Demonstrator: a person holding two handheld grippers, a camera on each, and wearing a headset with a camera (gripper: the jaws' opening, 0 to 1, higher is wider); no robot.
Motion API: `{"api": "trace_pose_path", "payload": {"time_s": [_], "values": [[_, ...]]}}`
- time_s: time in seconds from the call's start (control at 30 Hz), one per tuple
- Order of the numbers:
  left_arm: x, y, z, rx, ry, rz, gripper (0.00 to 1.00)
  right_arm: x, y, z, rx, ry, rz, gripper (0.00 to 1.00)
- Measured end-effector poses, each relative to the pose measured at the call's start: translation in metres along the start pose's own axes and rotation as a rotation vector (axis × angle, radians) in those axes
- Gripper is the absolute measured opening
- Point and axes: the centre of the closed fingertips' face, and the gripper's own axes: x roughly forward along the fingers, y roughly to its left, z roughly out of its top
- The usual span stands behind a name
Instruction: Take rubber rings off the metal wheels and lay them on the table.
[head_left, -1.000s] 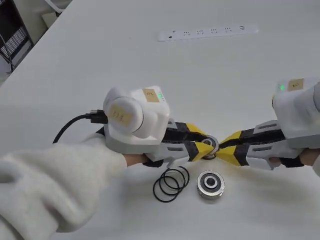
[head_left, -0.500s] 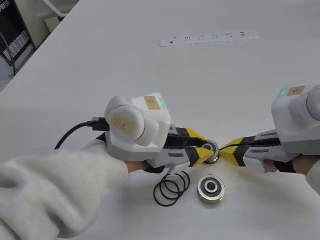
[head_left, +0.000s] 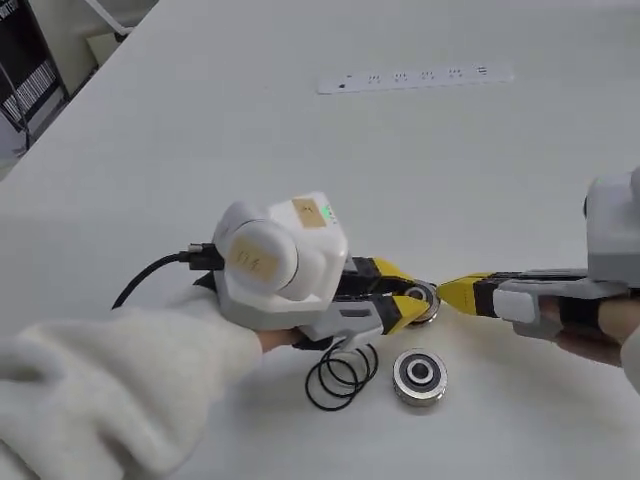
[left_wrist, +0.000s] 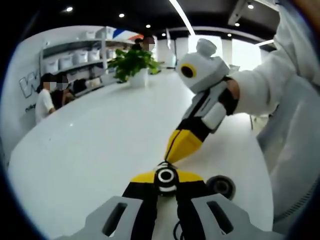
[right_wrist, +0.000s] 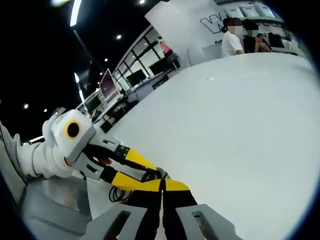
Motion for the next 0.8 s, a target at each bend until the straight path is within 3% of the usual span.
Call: {"api": "trace_pose_path", "payload": {"time_s": [0.23,0.7,0.8], "values": [[0.0,-0.001,0.0,0.004,0.008,0.0,0.13,0.0,0.01,0.001,-0.026,0.01,0.023,0.0],[0.0,-0.001,0.0,0.014,0.004,-0.002,0.13,0.0,0.014,0.001,-0.042,0.015,0.033,0.0],[0.0,-0.002,0.0,0.015,0.003,-0.003,0.13,-0.001,0.02,0.004,-0.042,-0.001,0.06,0.0]]}}
